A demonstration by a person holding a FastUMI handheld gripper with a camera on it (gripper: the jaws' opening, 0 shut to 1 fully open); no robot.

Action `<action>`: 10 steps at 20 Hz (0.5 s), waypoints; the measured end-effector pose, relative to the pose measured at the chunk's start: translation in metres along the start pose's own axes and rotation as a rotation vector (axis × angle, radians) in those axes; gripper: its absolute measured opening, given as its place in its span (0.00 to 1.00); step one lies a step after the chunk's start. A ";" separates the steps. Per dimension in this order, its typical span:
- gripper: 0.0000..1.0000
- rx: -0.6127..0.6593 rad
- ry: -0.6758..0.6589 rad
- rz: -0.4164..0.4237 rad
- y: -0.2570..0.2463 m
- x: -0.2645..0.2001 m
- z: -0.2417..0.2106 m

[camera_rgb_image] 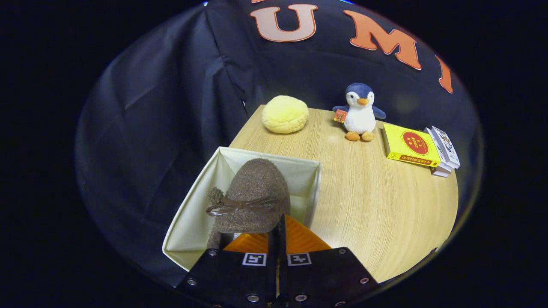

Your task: Open the storage box then place both shoes into the box .Put the left shoe in first, then the right shoe, with the right side of both shoes facing outward in a uniform manner.

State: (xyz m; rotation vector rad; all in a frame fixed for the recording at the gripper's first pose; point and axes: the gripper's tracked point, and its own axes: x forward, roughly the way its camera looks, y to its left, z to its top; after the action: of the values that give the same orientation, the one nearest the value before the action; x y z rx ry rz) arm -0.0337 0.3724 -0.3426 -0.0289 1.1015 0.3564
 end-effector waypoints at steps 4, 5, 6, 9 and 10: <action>0.12 0.022 0.115 0.053 0.016 0.005 -0.027; 0.17 0.033 0.113 0.075 0.019 0.002 -0.027; 0.19 0.036 0.100 0.087 0.020 -0.003 -0.023; 0.36 0.039 0.060 0.139 0.022 -0.025 -0.007; 0.39 0.044 0.039 0.155 0.020 -0.034 -0.002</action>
State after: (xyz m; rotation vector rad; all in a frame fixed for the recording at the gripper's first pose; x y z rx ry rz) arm -0.0547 0.3823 -0.3106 0.0894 1.1530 0.4713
